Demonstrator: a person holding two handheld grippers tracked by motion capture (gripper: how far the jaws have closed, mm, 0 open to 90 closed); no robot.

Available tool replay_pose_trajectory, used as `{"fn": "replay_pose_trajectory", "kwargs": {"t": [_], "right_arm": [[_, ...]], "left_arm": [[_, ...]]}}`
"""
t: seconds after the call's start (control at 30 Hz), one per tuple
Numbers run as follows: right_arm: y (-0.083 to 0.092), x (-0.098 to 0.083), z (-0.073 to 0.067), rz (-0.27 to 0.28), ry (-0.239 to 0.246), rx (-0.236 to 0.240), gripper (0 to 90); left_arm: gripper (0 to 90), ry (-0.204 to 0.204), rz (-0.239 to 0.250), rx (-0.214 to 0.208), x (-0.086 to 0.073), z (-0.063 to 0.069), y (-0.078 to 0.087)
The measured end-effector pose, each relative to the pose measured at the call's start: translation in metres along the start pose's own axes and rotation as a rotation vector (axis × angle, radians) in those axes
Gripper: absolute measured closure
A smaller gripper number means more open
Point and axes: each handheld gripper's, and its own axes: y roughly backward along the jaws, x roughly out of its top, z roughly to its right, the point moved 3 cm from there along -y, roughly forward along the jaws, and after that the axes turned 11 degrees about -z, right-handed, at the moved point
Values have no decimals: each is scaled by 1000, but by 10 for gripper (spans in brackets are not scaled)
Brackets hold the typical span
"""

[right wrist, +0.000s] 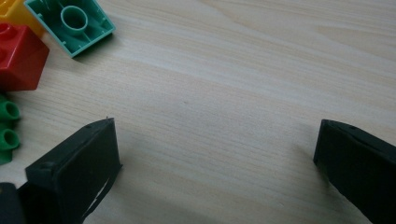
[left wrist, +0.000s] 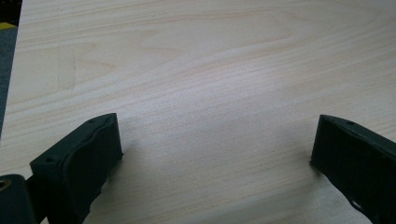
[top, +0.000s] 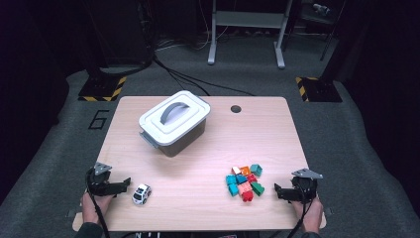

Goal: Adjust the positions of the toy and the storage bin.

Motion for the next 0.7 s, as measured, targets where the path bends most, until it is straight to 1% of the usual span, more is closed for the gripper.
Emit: {"fn": "replay_pose_trajectory", "kwargs": {"t": [0.17, 0.23, 0.27, 0.33, 0.37, 0.4, 0.43, 0.57, 0.6, 0.63, 0.7], "right_arm": [[0, 0, 1, 4, -3, -1, 0], [0, 1, 1, 4, -22, -3, 0], [0, 0, 1, 1, -19, -6, 0], [0, 1, 3, 4, -12, -9, 0], [-1, 1, 2, 5, -19, -7, 0], [-1, 1, 3, 4, -14, -9, 0], [-1, 1, 3, 4, -11, -10, 0], [-1, 1, 3, 5, -15, -12, 0], [-1, 1, 3, 6, -15, -12, 0], [-1, 1, 3, 5, -16, -13, 0], [-1, 1, 3, 5, -16, -13, 0]], "left_arm": [[13, 0, 12, 4, 1, 0, -1], [11, 1, 13, 2, 1, 0, -1], [9, 0, 4, -4, 1, 0, -1], [2, 6, 4, -8, 1, -1, 0], [2, 5, -2, -8, 1, -1, 0], [2, 14, 4, -8, 2, -2, 1], [2, 14, 4, -8, 2, -2, 1], [3, 18, 24, -7, 6, -4, 13], [4, 18, 23, -11, 7, -4, 16], [4, 18, 23, -11, 7, -4, 16], [4, 21, 35, -14, 9, -3, 23]]}}
